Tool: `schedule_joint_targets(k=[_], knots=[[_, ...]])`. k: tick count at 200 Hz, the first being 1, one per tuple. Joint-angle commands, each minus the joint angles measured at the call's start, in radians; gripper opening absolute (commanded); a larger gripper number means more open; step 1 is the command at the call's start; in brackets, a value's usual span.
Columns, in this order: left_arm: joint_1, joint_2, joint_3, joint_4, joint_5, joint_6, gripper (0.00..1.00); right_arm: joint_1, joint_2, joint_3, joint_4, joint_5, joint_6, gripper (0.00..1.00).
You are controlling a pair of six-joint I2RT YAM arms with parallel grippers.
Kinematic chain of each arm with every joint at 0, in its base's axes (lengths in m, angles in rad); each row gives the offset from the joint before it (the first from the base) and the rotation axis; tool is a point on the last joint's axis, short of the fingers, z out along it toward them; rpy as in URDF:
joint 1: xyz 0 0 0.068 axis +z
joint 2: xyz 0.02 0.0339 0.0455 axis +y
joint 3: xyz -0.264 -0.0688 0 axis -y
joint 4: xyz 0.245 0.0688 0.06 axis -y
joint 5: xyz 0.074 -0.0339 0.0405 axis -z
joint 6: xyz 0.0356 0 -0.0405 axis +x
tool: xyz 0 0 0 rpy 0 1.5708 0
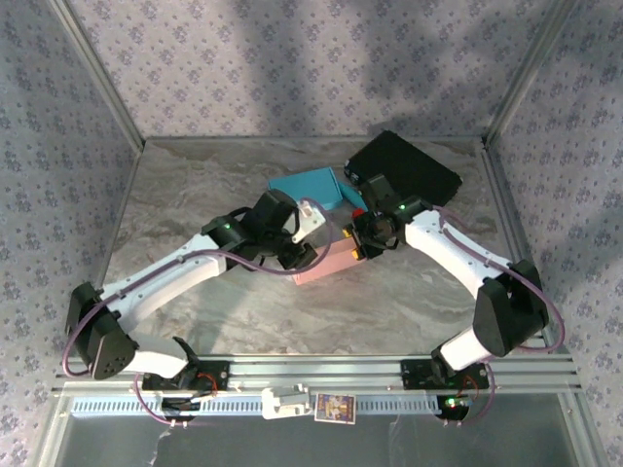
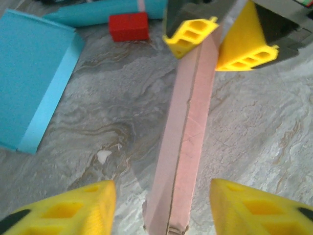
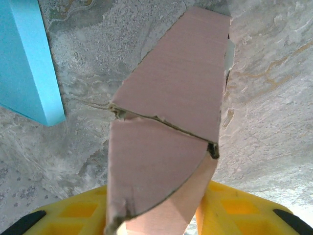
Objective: Fold the paper box
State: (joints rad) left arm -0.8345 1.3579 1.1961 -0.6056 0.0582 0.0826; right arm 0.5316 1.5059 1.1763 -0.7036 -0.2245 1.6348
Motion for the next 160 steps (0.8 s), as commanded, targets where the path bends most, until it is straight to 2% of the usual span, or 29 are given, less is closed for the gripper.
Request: schedule_joint_targets(k=[1,18,34,83,126,160], knots=[[0.044,-0.026,0.027,-0.144,-0.005,-0.187,0.48,-0.008,0.034,0.008,-0.037,0.022,0.014,0.42],[0.074,-0.012,0.064,-0.228,0.094,-0.246,0.43,-0.007,0.039,0.042,-0.046,0.025,0.014,0.42],[0.077,0.012,0.086,-0.293,0.131,-0.254,0.39,-0.007,0.048,0.048,-0.047,0.020,0.014,0.42],[0.076,0.047,0.086,-0.293,0.101,-0.248,0.36,-0.008,0.059,0.055,-0.052,0.016,0.014,0.41],[0.071,0.089,0.092,-0.303,0.023,-0.221,0.34,-0.010,0.064,0.058,-0.055,0.013,0.017,0.41],[0.071,0.116,0.103,-0.294,0.021,-0.216,0.33,-0.012,0.073,0.060,-0.054,0.008,0.017,0.40]])
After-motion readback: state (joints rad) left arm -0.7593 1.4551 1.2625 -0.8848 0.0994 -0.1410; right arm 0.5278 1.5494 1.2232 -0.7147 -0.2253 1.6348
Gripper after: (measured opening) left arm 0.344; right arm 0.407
